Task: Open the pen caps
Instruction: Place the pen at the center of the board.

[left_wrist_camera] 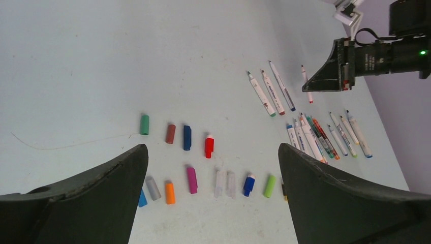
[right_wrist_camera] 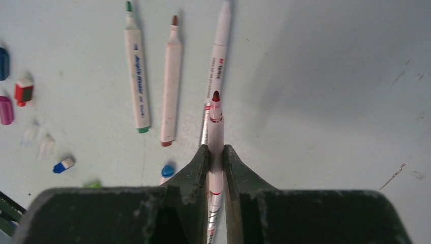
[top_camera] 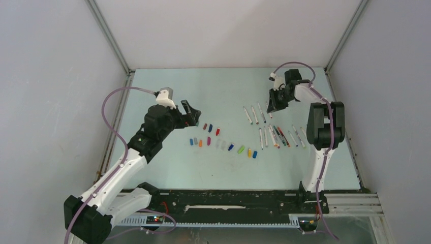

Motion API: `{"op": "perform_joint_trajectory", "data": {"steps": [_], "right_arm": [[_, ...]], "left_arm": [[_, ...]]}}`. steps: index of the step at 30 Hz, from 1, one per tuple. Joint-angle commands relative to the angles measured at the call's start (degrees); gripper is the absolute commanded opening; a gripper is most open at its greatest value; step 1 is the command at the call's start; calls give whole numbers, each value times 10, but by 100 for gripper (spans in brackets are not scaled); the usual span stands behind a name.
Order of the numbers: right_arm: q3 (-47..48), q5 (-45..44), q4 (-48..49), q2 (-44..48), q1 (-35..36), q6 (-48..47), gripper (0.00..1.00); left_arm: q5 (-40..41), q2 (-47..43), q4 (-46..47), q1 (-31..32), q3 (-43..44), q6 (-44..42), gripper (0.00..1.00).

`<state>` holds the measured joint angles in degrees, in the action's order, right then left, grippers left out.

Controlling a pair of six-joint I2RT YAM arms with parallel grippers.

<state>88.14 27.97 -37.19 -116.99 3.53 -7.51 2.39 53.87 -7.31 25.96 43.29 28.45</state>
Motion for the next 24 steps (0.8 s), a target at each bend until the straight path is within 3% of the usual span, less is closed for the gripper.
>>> {"op": "perform_joint_trajectory", "data": {"steps": [1, 15, 24], "right_arm": [[37, -37, -22, -27, 0, 10, 15], [66, -59, -39, -69, -4, 15, 27], [48, -34, -35, -11, -15, 18, 29]], "left_arm": [[-5, -12, 25, -2, 0, 0, 100], [-8, -19, 24, -2, 4, 3, 100], [-15, -45, 24, -3, 8, 6, 100]]}}
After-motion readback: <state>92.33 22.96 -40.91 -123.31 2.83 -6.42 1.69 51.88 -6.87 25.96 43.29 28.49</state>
